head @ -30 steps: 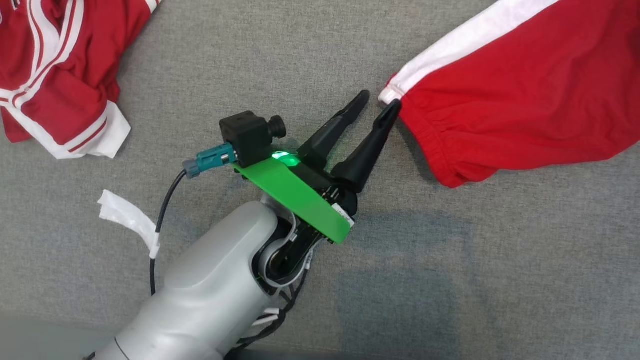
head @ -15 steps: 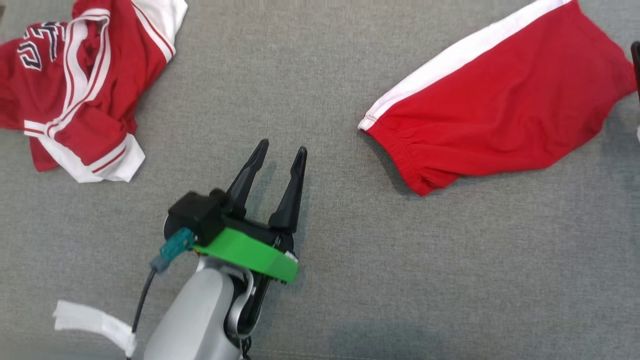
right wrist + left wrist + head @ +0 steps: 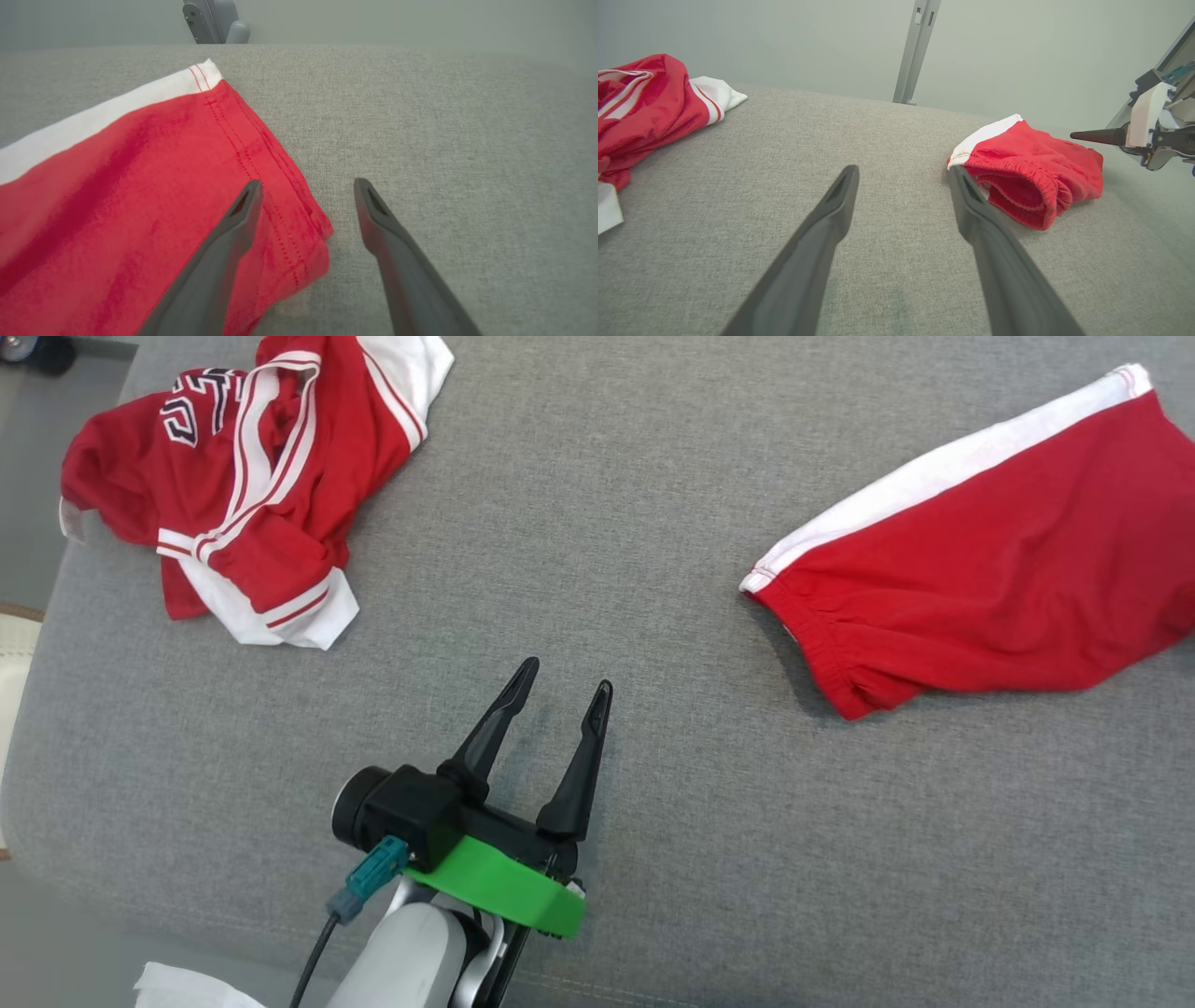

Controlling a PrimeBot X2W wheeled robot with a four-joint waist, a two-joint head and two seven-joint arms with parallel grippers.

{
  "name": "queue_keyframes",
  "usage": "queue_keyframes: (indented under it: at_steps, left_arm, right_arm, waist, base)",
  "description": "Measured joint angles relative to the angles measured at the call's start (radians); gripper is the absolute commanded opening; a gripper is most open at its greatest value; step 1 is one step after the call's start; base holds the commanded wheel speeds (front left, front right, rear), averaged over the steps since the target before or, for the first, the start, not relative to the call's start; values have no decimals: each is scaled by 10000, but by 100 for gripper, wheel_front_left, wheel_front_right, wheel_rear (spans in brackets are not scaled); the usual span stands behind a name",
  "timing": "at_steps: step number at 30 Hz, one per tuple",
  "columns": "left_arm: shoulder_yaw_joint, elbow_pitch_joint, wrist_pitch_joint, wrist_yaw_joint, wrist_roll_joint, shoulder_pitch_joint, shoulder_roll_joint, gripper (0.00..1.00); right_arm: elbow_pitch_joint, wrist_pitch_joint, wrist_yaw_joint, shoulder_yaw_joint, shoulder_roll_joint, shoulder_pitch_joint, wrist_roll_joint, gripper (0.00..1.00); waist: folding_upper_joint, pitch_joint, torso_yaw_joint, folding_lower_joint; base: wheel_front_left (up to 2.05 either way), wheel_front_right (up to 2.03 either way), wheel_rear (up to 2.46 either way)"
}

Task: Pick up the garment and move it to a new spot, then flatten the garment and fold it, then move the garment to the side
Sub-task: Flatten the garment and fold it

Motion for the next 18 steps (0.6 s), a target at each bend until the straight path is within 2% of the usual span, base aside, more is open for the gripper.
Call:
queue_keyframes:
  at_steps: [5,7,12,13,15,16,17,18]
  left_arm:
    - [-130,-35,0,-4,-23,-42,-2,100]
    - [-146,-58,0,-4,-23,-55,-2,100]
    - [-219,-67,0,-6,75,-92,-4,100]
    - [-255,-63,0,-10,115,-95,-4,100]
    - [-314,-63,0,-19,148,-106,-6,100]
    - [-334,-61,0,-19,163,-113,-6,100]
    - [-339,-59,0,-19,173,-127,-6,100]
    - [-347,-59,0,-21,180,-148,-6,100]
  right_arm:
    - [608,366,0,88,125,-278,-190,100]
    - [844,368,0,132,128,-417,-332,94]
    - [1262,366,0,159,153,-659,-497,95]
    - [1319,368,2,163,161,-689,-499,91]
    - [1404,385,6,188,190,-739,-506,76]
    - [1461,456,8,184,207,-792,-504,67]
    - [1501,518,10,184,244,-840,-499,46]
    - [1528,568,12,190,282,-858,-493,41]
  waist:
    - [0,150,334,0]
    - [0,230,414,0]
    - [0,379,510,0]
    - [0,400,512,0]
    - [0,434,506,0]
    - [0,448,497,0]
    - [0,459,482,0]
    - [0,467,464,0]
  base:
    - [0,0,0]
    - [0,0,0]
    - [0,0,0]
    - [0,0,0]
    - [0,0,0]
    - [0,0,0]
    - [0,0,0]
    - [0,0,0]
